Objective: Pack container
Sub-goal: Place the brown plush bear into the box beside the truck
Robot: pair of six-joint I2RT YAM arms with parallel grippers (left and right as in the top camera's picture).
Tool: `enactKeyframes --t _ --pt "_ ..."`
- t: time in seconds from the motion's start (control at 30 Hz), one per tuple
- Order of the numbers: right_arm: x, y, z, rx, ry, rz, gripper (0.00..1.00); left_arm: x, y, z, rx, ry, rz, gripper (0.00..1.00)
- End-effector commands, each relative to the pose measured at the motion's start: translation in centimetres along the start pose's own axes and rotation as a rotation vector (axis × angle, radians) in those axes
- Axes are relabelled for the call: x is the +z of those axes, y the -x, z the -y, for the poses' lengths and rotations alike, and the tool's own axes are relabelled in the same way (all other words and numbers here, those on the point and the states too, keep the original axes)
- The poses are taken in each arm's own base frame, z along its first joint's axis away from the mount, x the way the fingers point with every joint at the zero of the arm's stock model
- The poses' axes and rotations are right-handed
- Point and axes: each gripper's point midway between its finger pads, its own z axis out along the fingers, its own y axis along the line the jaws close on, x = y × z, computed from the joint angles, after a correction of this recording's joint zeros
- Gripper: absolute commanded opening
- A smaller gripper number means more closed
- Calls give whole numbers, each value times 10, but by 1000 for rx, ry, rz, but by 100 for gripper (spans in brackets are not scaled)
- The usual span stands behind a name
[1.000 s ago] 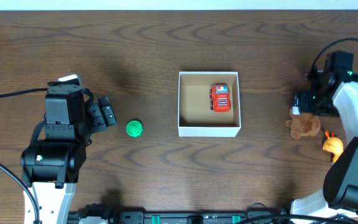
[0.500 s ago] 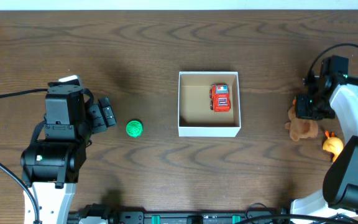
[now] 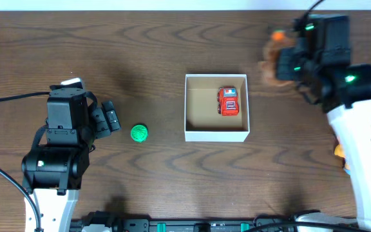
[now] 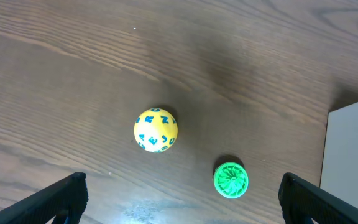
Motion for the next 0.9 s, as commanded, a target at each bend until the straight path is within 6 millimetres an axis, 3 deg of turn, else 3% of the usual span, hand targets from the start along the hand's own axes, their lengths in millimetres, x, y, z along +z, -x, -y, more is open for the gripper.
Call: enactKeyframes --t 0.0,0.13,0.27,0.63,0.87 --pt "16 -22 -43 104 48 -63 1 -4 6 -2 -19 9 17 98" --pt "36 -48 -87 61 60 -115 1 -4 6 -2 -19 10 17 98" --pt "64 -75 -108 22 23 -180 1 -4 6 -2 -19 10 17 98" --pt "148 -114 -112 34 -52 -295 1 -4 6 -2 -19 10 17 98" --pt "175 -131 -104 38 -97 -337 1 -4 6 -2 -19 10 17 98"
